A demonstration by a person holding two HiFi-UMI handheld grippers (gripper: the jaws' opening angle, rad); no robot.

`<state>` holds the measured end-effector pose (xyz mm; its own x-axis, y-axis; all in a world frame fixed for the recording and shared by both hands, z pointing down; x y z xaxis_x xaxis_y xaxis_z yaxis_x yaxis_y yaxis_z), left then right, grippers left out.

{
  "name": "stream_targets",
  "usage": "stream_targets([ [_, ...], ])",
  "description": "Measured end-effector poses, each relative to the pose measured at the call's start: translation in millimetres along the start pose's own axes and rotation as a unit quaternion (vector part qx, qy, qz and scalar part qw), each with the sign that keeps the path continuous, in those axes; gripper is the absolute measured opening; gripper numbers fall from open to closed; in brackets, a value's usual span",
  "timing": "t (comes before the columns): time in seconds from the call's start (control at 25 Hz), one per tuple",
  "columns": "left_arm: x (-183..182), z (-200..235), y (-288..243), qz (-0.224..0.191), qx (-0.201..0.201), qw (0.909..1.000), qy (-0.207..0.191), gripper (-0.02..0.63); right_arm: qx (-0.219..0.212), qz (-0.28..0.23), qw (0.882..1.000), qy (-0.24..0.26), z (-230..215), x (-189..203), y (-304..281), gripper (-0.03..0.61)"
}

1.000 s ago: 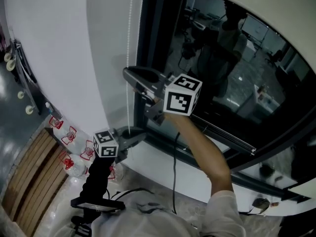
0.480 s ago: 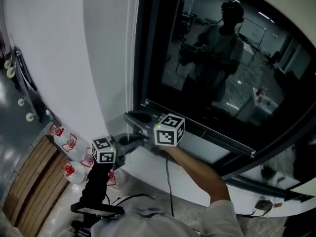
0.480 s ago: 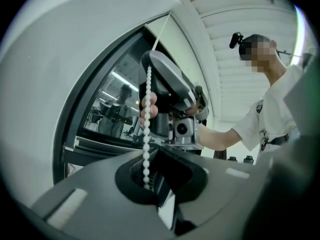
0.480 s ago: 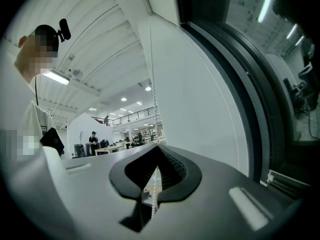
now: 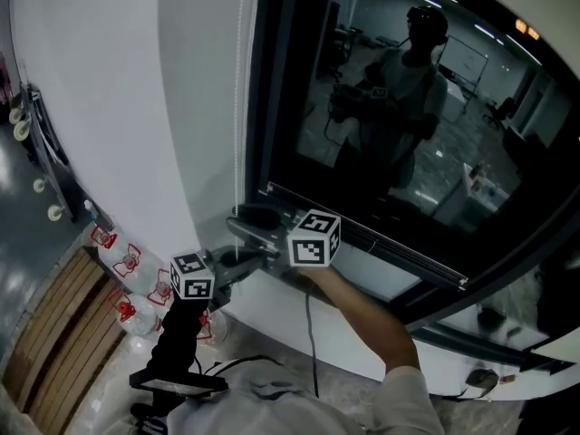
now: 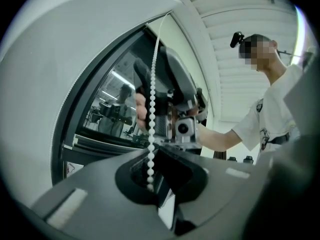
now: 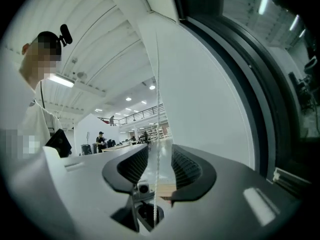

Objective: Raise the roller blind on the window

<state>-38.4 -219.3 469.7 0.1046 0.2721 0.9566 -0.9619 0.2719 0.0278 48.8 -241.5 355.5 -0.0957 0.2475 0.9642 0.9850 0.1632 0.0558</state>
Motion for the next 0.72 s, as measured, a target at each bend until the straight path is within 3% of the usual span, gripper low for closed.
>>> stream_targets([
  [0.16,-4,-1,0,-0.003,0.001,1.0,0.0,0.0,-0.002,-0.038,0.998,0.049,-2,-72,-2,0.183],
  [0.4,5,0,1,-0.002,-0.001,1.0,0.003,0.0,-0.024,-0.1,0.988,0.118,13,-179,-11,0.183],
  [0.56,0,-1,0,-0.004,-0.001,1.0,0.002,0.0,-0.032,-0.102,0.984,0.143,22,-232,-21,0.152],
  [0.72,-2,-2,0,-0.004,-0.001,1.0,0.003,0.0,-0.035,-0.095,0.984,0.15,24,-256,-26,0.107],
])
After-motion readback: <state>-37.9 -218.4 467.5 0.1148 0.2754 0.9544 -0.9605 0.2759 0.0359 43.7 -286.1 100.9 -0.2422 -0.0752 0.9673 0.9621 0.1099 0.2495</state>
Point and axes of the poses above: the fingertips, and each gripper's own axes: y backward along the fingers, z to its left, x out of its underside, the point moved 8 cm from there along y, backward along the fingers, and after that the axes turned 8 degrees about -x, right-handed, at the moved point
